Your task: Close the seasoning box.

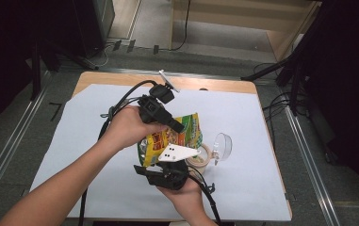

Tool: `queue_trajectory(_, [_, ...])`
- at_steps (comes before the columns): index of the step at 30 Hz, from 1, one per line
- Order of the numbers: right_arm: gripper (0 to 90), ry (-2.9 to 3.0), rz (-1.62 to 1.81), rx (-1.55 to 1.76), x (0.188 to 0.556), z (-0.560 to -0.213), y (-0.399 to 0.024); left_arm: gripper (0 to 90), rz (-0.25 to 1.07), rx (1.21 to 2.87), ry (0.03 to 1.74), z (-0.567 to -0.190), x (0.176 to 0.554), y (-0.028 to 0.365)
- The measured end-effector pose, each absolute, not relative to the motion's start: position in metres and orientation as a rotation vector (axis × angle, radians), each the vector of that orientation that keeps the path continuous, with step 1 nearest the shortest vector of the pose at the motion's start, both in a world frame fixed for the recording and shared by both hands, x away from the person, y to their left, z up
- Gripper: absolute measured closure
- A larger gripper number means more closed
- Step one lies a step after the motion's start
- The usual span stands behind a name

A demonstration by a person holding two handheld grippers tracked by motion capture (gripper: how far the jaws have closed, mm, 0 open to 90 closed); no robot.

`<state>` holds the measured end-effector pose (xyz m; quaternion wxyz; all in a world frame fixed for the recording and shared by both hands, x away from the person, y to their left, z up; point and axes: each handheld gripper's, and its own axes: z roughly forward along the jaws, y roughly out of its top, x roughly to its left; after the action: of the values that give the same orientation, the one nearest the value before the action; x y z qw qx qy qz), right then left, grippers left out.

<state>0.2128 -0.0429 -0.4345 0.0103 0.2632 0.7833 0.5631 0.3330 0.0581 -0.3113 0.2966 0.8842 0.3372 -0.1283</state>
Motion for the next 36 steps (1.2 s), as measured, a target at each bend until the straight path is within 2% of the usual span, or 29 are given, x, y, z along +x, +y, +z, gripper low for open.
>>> queue_trajectory(36, [66.8,2.442,1.736,0.812,0.2145,-0.4341,-0.0444,84.2,-0.366,2.317,0.914,-0.3155,0.3364,0.0608])
